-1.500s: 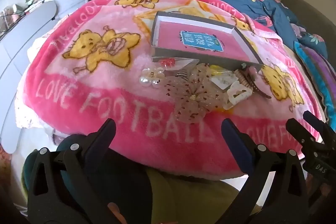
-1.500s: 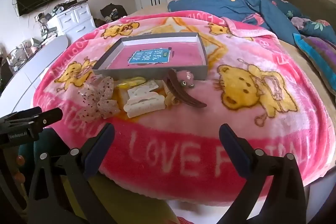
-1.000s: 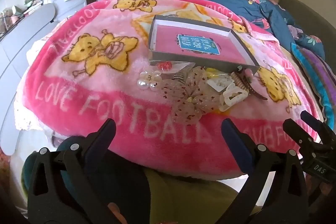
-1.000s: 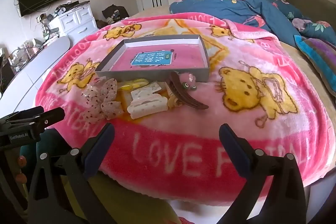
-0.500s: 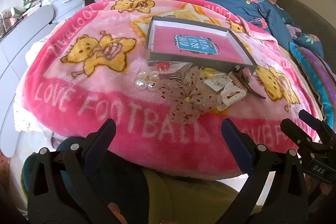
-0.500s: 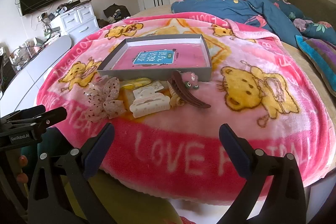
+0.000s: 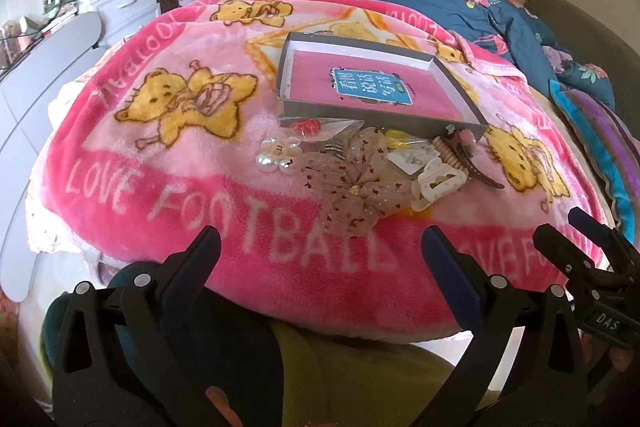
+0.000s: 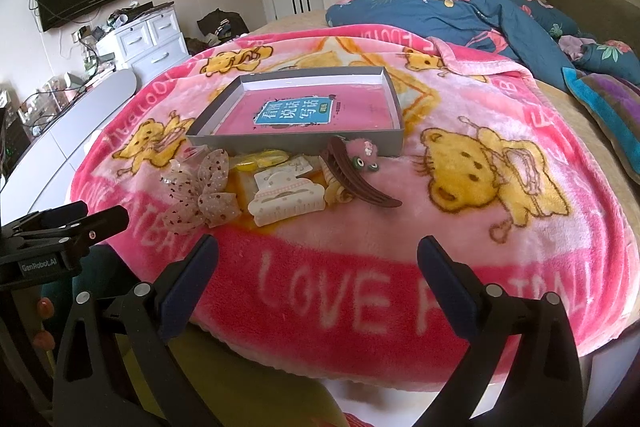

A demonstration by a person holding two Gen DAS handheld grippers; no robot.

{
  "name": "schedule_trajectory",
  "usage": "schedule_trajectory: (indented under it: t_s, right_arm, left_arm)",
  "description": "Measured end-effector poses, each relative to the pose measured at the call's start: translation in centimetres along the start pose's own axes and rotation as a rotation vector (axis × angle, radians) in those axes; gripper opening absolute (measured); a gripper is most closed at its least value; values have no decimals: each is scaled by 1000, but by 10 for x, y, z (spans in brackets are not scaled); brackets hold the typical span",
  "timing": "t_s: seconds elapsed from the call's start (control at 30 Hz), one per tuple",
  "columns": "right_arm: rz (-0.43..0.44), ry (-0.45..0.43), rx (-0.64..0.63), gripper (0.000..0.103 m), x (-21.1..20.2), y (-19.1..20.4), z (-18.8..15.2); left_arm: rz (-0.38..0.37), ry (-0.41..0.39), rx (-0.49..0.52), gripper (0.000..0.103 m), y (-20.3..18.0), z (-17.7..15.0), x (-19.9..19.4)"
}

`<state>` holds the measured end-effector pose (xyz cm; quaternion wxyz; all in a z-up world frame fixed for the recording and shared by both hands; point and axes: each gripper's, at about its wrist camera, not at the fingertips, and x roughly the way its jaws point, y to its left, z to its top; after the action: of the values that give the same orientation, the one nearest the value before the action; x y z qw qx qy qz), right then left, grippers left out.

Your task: Organize jewelry

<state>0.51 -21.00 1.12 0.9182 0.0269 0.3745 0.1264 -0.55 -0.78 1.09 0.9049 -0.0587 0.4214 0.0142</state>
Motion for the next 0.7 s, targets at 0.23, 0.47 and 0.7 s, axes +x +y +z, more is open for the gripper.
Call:
schedule_trajectory:
  t_s: [0.23,0.47,0.7]
  right_arm:
    - [-1,-7,0,99,0,0,0]
    - [1,-9,1,99,-1,0,0]
    - [4,-8,2,99,0,0,0]
  left_arm:
    - [-1,-3,1,94,-1,0,-1]
    - [-2,-5,1,94,-2,0,-1]
    - [-1,-5,0,94,-2,-1,-2]
